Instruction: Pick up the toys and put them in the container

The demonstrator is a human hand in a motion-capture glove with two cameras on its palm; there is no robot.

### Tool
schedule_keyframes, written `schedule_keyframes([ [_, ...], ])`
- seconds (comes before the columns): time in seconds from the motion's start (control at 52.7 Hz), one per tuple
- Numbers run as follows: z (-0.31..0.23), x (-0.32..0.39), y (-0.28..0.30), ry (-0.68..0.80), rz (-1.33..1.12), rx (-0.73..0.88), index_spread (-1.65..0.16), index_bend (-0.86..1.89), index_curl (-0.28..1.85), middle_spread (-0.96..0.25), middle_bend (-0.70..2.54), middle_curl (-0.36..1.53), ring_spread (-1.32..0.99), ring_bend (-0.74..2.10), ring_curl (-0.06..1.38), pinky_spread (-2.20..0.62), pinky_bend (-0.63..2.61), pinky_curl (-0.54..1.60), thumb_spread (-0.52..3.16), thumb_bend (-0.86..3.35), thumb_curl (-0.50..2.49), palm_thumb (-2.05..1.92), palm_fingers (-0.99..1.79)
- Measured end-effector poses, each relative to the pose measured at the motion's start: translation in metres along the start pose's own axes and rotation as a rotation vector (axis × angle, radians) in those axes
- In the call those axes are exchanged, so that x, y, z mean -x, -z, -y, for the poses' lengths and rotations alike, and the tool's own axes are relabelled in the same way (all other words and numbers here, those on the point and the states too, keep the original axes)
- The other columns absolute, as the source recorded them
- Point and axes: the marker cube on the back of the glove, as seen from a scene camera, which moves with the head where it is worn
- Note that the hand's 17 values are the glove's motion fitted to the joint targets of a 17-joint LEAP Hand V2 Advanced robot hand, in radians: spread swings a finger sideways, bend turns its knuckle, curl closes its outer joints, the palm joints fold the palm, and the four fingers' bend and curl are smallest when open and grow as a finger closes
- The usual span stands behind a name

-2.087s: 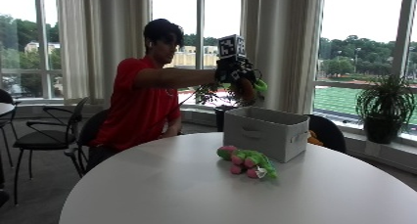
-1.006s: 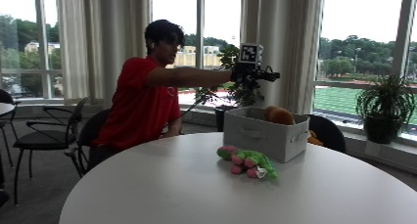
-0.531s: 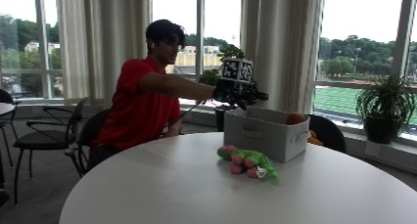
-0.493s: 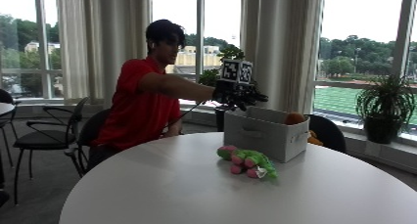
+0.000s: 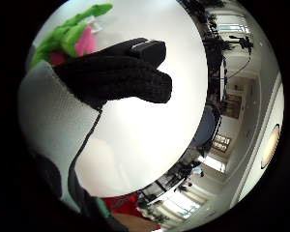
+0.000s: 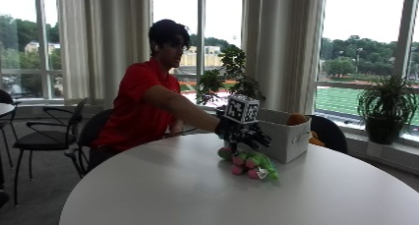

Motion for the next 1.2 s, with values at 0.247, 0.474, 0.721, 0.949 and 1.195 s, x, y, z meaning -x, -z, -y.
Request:
schedule_keyframes([
  [0.247,0.024,-0.002,-0.031,0.001,-0.008,0.030,-0.36,0.13,0.17,-0.02,0.09,0.18,0.04,0.17,0.27,0.12,1.44,0.34,0.96,-0.04,0.31,-0.03,-0.24],
  [0.474,0.035,-0.001,-0.054,0.026,-0.050,0.091,-0.39,0.14,0.17,-0.01,0.07,0.15,0.05,0.26,0.29,0.06,1.49,0.35,1.03,-0.01,0.32,0.04,-0.15],
  [0.721,0.032,-0.010,-0.056,0.026,-0.036,-0.044,-0.44,0.14,0.18,-0.12,0.18,0.16,-0.14,0.80,0.40,-0.24,1.41,0.31,1.30,0.09,0.37,0.24,0.43],
  [0.949,0.027,-0.008,-0.047,0.056,-0.161,-0.228,-0.46,0.27,0.25,-0.27,0.42,0.27,-0.40,0.91,0.46,-0.37,1.26,0.32,1.13,0.24,0.56,0.62,0.89],
  [1.195,-0.013,-0.013,0.021,0.047,-0.006,-0.293,-0.47,0.43,0.38,-0.34,0.68,0.40,-0.42,1.08,0.53,-0.41,1.08,0.34,0.83,0.16,0.70,0.62,1.23],
])
